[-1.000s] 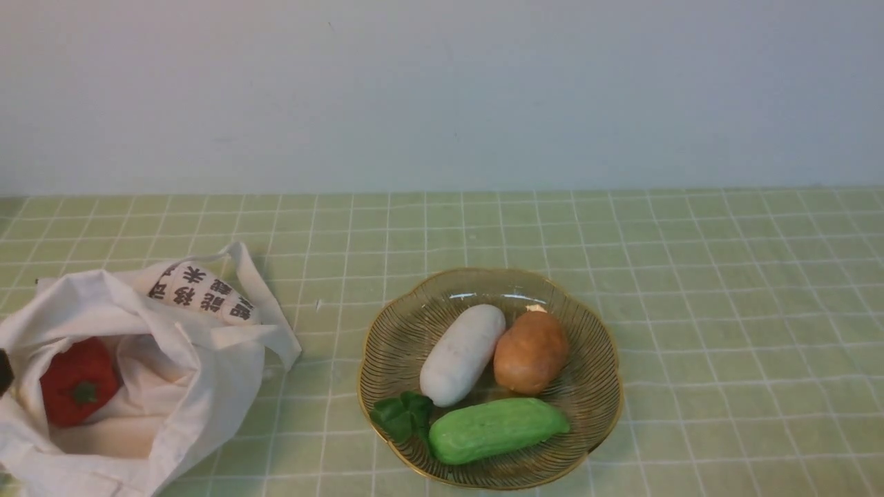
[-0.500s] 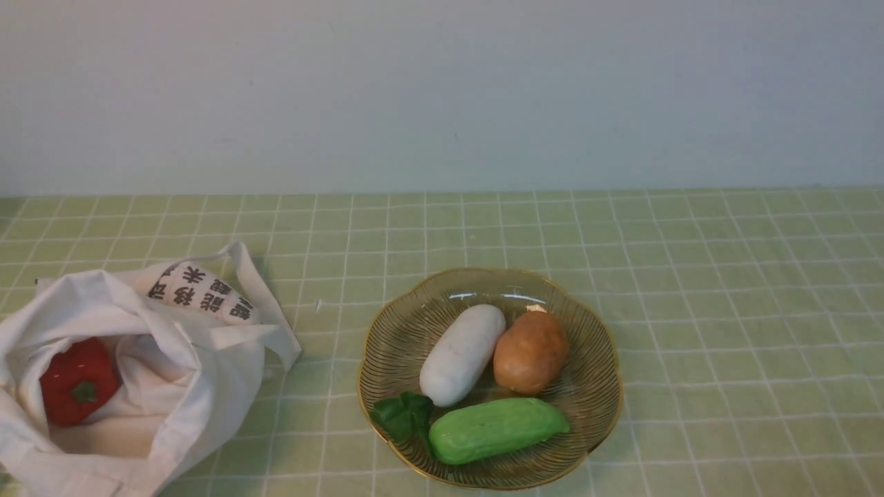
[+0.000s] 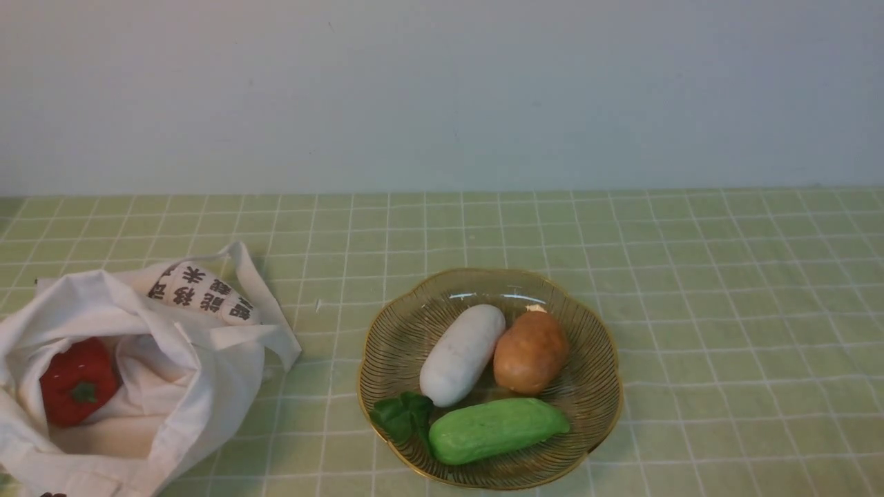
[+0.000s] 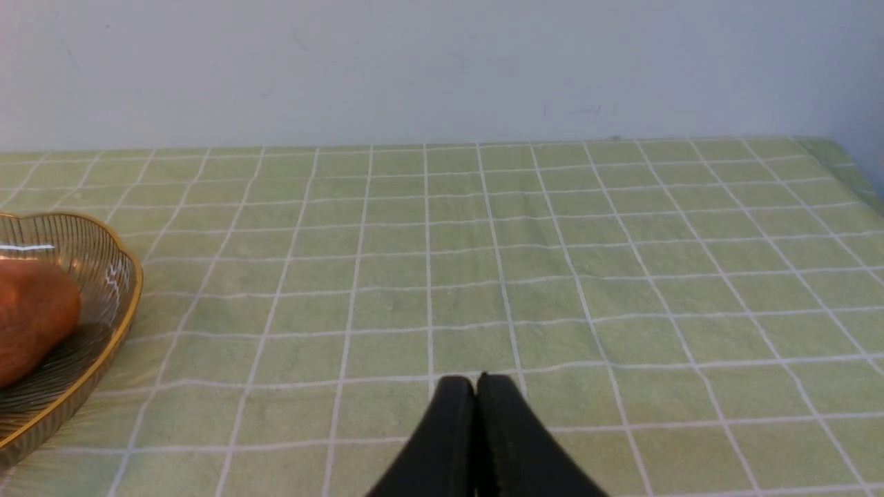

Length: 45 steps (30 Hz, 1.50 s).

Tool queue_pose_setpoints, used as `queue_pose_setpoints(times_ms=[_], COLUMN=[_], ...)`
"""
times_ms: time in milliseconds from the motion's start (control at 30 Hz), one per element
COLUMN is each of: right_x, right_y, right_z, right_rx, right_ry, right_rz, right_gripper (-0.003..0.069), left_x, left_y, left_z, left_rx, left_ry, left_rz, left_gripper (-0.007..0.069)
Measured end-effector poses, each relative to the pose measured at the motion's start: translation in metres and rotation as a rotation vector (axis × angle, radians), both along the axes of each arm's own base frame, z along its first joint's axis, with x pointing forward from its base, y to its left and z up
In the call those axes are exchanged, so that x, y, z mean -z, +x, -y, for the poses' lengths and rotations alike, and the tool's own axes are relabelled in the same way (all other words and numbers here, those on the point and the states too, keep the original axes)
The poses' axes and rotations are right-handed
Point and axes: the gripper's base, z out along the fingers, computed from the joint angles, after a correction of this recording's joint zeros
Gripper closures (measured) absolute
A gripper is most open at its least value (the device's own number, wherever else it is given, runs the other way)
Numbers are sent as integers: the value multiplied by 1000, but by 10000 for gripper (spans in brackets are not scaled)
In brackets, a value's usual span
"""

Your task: Take vegetables from bag on green coffee tablecloth place on plate.

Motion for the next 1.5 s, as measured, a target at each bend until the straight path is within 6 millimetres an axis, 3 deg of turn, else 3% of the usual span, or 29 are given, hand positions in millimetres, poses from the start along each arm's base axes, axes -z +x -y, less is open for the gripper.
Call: queue_pose_setpoints(times_ms=[1500], right_x=[0], right_y=[0], right_z=[0], right_rx=[0], right_ry=[0], right_rz=[0], right_gripper=[675], left_x=[0], left_y=[0], left_z=[0], left_rx=[10], left_ry=[18], left_rz=[2], left_gripper=[629])
